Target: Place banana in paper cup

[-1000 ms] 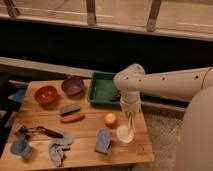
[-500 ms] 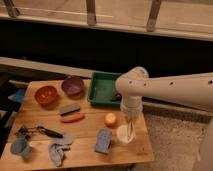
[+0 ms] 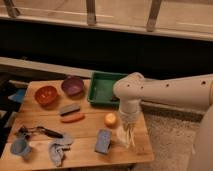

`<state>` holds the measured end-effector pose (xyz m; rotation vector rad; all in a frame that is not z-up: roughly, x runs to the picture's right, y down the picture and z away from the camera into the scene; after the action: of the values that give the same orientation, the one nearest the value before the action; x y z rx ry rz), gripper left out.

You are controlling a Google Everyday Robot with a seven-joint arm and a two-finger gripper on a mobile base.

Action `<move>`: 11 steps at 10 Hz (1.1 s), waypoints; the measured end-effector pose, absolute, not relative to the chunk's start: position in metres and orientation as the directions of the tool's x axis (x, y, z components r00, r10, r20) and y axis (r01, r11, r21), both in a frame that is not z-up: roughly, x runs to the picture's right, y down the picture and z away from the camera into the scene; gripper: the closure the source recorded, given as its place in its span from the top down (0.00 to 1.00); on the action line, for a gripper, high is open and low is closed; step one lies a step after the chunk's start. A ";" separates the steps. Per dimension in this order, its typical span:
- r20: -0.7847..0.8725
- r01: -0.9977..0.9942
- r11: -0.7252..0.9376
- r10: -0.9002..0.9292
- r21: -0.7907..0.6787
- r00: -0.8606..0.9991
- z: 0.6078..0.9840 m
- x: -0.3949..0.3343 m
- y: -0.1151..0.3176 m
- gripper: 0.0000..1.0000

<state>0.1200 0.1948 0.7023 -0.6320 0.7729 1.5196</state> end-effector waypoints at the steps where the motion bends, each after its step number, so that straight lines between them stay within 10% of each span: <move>1: -0.776 -0.995 -0.027 0.624 0.094 -0.091 0.704 0.116 0.197 0.22; 5: -0.770 -0.997 -0.059 0.633 0.059 -0.083 0.708 0.104 0.198 0.63; 11: -0.752 -0.995 -0.082 0.652 0.061 -0.099 0.713 0.105 0.192 0.66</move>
<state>0.1047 0.1925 0.7134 -0.6598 0.6947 1.5663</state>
